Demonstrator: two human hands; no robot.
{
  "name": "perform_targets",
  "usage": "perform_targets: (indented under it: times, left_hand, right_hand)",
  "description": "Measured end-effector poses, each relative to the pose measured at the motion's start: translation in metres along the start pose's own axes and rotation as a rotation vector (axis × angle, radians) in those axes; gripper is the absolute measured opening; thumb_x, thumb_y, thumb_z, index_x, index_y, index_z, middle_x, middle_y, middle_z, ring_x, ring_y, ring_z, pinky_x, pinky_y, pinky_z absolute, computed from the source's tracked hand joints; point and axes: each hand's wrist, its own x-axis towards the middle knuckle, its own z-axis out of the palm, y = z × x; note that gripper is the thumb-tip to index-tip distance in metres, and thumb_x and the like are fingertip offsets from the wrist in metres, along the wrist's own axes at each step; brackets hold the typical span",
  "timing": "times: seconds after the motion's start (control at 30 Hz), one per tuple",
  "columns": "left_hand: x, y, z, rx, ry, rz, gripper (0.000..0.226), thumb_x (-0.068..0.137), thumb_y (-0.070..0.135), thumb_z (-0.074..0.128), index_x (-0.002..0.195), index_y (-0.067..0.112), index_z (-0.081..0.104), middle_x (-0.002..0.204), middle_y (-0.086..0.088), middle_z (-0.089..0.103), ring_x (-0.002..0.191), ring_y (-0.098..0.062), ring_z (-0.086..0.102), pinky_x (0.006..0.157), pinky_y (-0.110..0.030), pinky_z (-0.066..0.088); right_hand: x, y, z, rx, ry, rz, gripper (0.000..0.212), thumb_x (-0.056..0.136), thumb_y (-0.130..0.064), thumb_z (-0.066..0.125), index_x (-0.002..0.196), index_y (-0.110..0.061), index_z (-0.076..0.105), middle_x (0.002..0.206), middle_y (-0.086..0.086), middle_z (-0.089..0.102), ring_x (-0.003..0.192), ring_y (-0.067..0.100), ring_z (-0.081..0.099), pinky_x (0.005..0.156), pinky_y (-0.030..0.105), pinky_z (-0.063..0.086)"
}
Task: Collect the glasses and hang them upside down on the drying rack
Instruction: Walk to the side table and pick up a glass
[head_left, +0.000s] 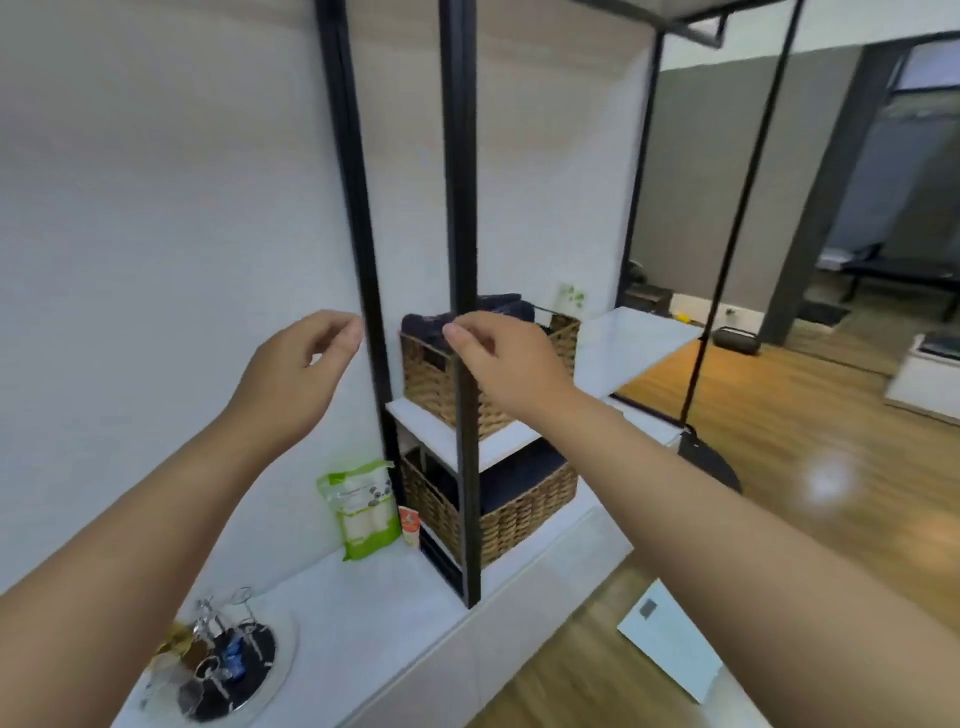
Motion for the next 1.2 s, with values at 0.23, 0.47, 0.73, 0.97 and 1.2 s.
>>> perform_targets:
  times: [0.23, 0.47, 0.73, 0.97, 1.2]
  left_hand:
    - [0.014, 0.092, 0.079, -0.147, -0.239, 0.179, 0.036, 0.104, 0.052, 0.045, 0.129, 0.035, 0.066, 0.122, 0.017, 0.068, 0.115, -0.006, 0.061, 0.096, -0.035, 0.048]
    - [0.010, 0.184, 0.172, -0.314, -0.435, 0.338, 0.032, 0.106, 0.046, 0.044, 0.126, 0.032, 0.065, 0.119, 0.017, 0.066, 0.110, 0.002, 0.057, 0.079, -0.017, 0.042]
    - [-0.009, 0.271, 0.297, -0.379, -0.599, 0.491, 0.037, 0.107, 0.044, 0.044, 0.135, 0.027, 0.062, 0.127, 0.010, 0.065, 0.118, -0.008, 0.057, 0.084, -0.019, 0.043]
    - [-0.026, 0.388, 0.409, -0.498, -0.686, 0.586, 0.031, 0.106, 0.047, 0.045, 0.127, 0.033, 0.064, 0.115, 0.021, 0.065, 0.109, 0.000, 0.058, 0.084, -0.023, 0.045]
    - [-0.067, 0.498, 0.529, -0.605, -0.848, 0.707, 0.037, 0.106, 0.043, 0.046, 0.133, 0.026, 0.064, 0.122, 0.012, 0.065, 0.113, -0.008, 0.057, 0.079, -0.015, 0.038]
  right_hand:
    - [-0.059, 0.020, -0.121, -0.184, 0.220, 0.212, 0.047, 0.104, -0.057, 0.045, 0.127, -0.026, 0.071, 0.122, -0.006, 0.074, 0.109, 0.011, 0.064, 0.094, 0.033, 0.051]
    - [-0.124, 0.043, -0.212, -0.305, 0.399, 0.352, 0.047, 0.105, -0.055, 0.044, 0.132, -0.026, 0.069, 0.122, -0.006, 0.074, 0.114, 0.012, 0.064, 0.096, 0.038, 0.053]
    - [-0.220, 0.104, -0.319, -0.364, 0.594, 0.488, 0.047, 0.104, -0.056, 0.045, 0.132, -0.026, 0.069, 0.117, -0.010, 0.073, 0.107, 0.007, 0.064, 0.088, 0.030, 0.053]
    - [-0.324, 0.166, -0.444, -0.455, 0.815, 0.643, 0.049, 0.098, -0.065, 0.044, 0.122, -0.032, 0.073, 0.106, -0.015, 0.074, 0.102, 0.006, 0.066, 0.085, 0.035, 0.055]
    - [-0.395, 0.214, -0.530, -0.572, 0.902, 0.758, 0.034, 0.104, -0.055, 0.045, 0.096, -0.032, 0.070, 0.081, -0.016, 0.066, 0.079, -0.002, 0.060, 0.064, 0.026, 0.042]
